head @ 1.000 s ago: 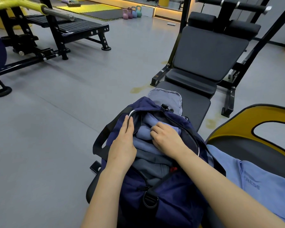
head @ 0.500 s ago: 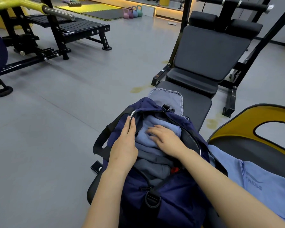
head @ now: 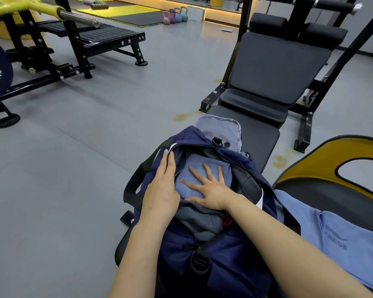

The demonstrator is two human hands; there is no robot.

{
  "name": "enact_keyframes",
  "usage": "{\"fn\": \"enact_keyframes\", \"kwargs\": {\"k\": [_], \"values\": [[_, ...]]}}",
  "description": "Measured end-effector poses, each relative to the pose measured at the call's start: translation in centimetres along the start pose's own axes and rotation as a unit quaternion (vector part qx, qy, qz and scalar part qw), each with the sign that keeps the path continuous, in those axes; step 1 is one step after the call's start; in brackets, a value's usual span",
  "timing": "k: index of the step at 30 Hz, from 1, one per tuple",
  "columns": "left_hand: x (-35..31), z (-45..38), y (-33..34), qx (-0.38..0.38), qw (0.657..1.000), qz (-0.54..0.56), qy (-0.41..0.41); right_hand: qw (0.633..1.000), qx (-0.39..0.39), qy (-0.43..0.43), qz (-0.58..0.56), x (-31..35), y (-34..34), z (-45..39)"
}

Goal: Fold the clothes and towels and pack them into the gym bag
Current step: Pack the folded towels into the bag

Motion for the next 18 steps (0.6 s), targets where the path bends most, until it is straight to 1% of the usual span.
{"fn": "enact_keyframes", "kwargs": {"k": [6, 12, 18], "values": [[-0.3, 0.6, -0.3, 0.009, 1.0, -0.005, 0.002, 0.999, 0.01, 0.033, -0.015, 0.1, 0.6, -0.1], [-0.4, 0.4, 0.8, 0.042, 0.998, -0.036, 0.013, 0.999, 0.023, 0.035, -0.027, 0.4, -0.6, 0.6], [-0.8, 0.8, 0.9, 0.046, 0.996, -0.073, 0.025, 0.998, -0.058, 0.015, -0.025, 1.2, -3.2, 3.2]]}}
Point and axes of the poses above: each hand's wrist, its own z-axis away from the middle knuckle, its own y-axis out of the palm, x = y × z, the point moved 5 cm from there along -z, towards the middle knuckle, and after that the axes turned 5 degrees about -x, right-handed, at the moved point
